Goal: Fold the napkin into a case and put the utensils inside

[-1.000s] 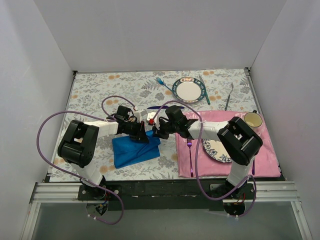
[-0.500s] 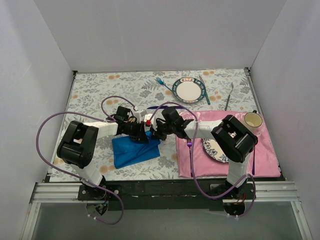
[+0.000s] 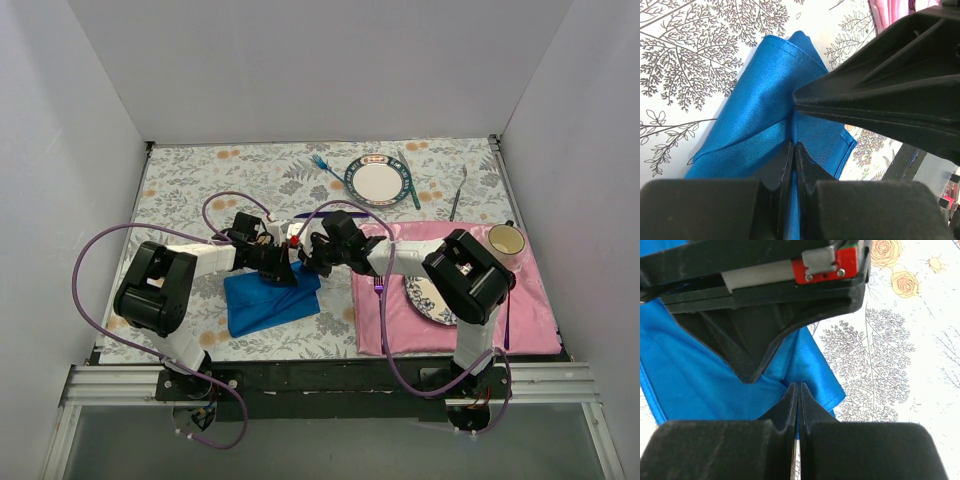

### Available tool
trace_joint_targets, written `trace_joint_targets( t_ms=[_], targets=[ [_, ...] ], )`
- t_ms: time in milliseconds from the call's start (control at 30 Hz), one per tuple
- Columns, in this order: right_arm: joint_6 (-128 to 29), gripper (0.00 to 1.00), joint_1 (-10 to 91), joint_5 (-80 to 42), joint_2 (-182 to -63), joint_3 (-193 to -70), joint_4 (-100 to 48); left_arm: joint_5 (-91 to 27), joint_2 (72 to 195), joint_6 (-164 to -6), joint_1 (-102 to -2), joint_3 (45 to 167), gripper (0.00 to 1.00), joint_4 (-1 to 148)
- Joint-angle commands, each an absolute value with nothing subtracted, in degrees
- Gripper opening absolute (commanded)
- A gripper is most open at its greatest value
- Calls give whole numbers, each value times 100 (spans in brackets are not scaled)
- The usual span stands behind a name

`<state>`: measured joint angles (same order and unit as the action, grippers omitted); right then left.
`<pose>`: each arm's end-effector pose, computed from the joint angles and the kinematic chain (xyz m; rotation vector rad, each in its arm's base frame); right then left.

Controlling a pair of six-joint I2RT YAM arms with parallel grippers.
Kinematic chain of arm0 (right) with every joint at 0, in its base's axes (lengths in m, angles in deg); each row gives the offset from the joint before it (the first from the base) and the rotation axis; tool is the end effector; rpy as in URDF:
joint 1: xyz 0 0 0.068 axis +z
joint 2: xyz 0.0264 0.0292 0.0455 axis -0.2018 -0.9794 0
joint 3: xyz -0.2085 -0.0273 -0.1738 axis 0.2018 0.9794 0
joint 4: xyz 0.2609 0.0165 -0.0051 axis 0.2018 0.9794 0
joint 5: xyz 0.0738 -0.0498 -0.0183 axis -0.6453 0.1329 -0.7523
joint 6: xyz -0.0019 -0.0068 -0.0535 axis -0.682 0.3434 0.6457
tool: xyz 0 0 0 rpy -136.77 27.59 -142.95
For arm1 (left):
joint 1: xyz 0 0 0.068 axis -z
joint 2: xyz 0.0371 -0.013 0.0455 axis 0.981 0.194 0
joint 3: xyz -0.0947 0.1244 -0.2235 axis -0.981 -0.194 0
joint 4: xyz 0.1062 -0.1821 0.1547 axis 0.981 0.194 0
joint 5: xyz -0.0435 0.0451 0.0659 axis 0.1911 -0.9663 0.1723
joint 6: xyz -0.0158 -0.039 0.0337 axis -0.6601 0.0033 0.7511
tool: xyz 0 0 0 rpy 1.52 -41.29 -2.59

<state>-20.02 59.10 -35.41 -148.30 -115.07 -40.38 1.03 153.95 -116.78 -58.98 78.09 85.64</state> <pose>0.2557 0.3001 0.1636 -1.4526 1.6395 0.6981 0.2692 -0.1221 0.1320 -0.3181 2.8169 -1.2813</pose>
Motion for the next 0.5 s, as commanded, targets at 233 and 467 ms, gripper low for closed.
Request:
trace_joint_targets(
  t_ms=[233, 467],
  targets=[
    [-1519, 2, 6086, -3519, -14868, -11544, -3851, 56, 15138, -11551, -5877, 7739, 0, 8517],
    [-1370, 12, 6104, -3704, -14797, -11482, -3649, 29, 15217, -11603, -5877, 7783, 0, 8526]
  ],
)
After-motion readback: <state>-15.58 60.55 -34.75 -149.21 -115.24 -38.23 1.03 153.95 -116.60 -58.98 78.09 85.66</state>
